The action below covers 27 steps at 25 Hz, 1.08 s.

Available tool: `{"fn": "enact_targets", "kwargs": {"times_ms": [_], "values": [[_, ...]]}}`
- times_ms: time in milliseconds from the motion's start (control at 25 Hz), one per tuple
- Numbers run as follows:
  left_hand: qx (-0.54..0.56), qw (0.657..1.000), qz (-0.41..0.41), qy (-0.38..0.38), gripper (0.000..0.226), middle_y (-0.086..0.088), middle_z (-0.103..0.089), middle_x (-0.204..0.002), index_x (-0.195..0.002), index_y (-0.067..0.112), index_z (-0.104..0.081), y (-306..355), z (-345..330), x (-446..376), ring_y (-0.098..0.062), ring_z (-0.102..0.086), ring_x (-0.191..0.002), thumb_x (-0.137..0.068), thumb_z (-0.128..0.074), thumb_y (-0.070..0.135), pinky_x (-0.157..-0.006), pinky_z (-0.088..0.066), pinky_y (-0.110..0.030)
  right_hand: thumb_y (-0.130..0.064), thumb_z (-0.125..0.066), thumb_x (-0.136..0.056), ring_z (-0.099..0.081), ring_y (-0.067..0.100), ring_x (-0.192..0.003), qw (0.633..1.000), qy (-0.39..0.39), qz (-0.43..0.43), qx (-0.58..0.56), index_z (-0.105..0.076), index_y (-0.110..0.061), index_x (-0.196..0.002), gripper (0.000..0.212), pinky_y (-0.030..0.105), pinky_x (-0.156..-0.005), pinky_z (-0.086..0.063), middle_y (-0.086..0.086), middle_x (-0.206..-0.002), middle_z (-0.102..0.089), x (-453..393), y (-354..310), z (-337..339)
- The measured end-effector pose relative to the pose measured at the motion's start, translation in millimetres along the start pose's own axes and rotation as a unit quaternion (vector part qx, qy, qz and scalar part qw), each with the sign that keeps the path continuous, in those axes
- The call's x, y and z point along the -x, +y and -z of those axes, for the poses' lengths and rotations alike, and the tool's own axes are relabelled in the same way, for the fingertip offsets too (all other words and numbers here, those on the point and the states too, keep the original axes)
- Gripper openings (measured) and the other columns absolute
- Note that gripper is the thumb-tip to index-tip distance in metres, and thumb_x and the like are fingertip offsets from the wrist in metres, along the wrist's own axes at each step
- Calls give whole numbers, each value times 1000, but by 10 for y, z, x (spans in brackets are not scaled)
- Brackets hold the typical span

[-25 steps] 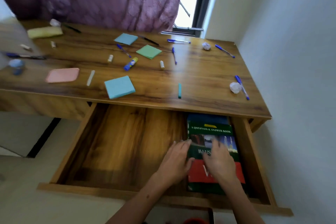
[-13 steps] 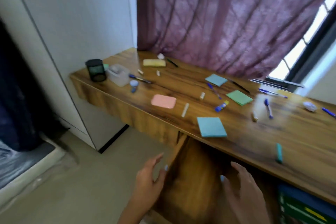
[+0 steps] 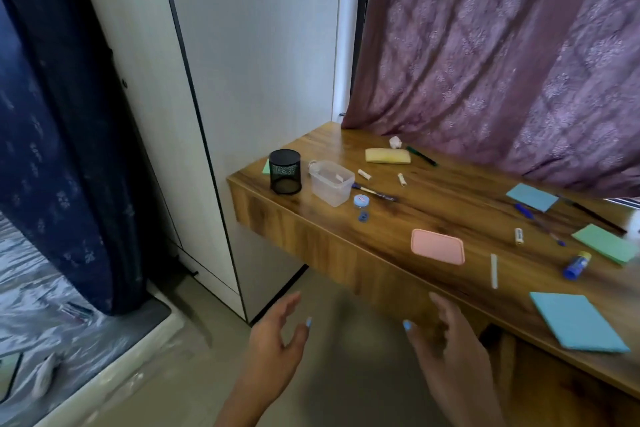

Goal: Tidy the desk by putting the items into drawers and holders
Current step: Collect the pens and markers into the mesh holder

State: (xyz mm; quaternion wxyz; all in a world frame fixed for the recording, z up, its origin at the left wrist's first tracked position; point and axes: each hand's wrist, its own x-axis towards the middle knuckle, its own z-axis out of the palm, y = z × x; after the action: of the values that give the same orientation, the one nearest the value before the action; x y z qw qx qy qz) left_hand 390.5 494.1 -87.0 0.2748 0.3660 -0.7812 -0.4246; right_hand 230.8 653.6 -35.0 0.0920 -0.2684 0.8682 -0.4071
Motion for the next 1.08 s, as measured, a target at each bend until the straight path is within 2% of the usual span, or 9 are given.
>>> {"fn": "enact_targets", "kwargs": {"times_ms": [120,280,400,480,560,720,840,1000,1080], "values": [[-37,999,-34,-6,46,14,-53,-128,-134,21,-47,-38,157,-336,4,-46,-118,-89,-59,25,-99,-34,-11,-37,-62,-86,-42,14,-130,999,-22,28,-10,-38,-26,-138,58,28,-102,-36,-5,-142,-45,-166,-316,-232],[-68,994,-77,-38,50,11,-52,-128,-136,18,-44,35,337,-971,3,-45,-115,-89,-60,25,-87,-29,8,-41,-60,-86,-44,10,-126,998,-17,64,-14,-40,-29,-136,55,25,-101,-36,-8,-140,-47,-477,-628,-570],[-109,988,-109,-9,54,2,-54,-131,-136,17,-44,94,487,-1656,-10,-50,-122,-87,-63,30,-100,-42,-18,-47,-56,-86,-43,9,-127,996,-24,89,-15,-40,-30,-137,56,23,-101,-32,-10,-140,-46,-817,-866,-885],[-160,980,-117,8,60,-2,-53,-133,-137,16,-42,166,545,-2135,-16,-49,-123,-84,-64,34,-103,-42,-32,-49,-54,-86,-43,11,-129,994,-40,100,-15,-38,-29,-138,58,24,-103,-32,-9,-142,-44,-1104,-1034,-1085],[-226,967,-121,9,66,-6,-50,-135,-139,14,-39,244,570,-2627,-21,-47,-124,-82,-65,35,-102,-40,-33,-50,-52,-86,-41,12,-131,993,-55,107,-10,-37,-25,-139,60,25,-104,-33,-6,-144,-43,-1413,-1203,-1275],[-405,908,-106,-18,80,-11,-38,-143,-143,21,-28,209,545,-3522,-30,-35,-131,-76,-67,41,-109,-32,-42,-46,-54,-90,-42,10,-129,985,-71,156,-1,-37,-20,-140,59,16,-99,-32,-2,-143,-45,-1960,-1411,-1637],[-468,879,-65,-59,92,-12,-26,-150,-145,33,-17,40,496,-3953,-34,-25,-138,-72,-70,50,-110,-26,-50,-44,-53,-91,-41,11,-130,982,-83,169,-5,-34,-21,-142,59,23,-104,-36,-2,-144,-44,-2217,-1494,-1841],[-409,904,-47,-114,104,-13,-34,-144,-144,44,-10,-101,462,-4232,-35,-41,-127,-65,-75,56,-100,-44,-47,-39,-55,-92,-38,6,-130,982,-108,154,9,-32,-28,-141,55,12,-97,-24,-7,-144,-41,-2376,-1608,-1998],[-363,923,-46,-119,100,-11,-43,-129,-142,43,-20,-108,544,-4230,-30,-49,-115,-62,-77,57,-92,-50,-43,-39,-56,-91,-38,4,-129,981,-116,156,2,-33,-31,-139,54,12,-100,-26,-10,-143,-42,-2397,-1686,-2001]]}}
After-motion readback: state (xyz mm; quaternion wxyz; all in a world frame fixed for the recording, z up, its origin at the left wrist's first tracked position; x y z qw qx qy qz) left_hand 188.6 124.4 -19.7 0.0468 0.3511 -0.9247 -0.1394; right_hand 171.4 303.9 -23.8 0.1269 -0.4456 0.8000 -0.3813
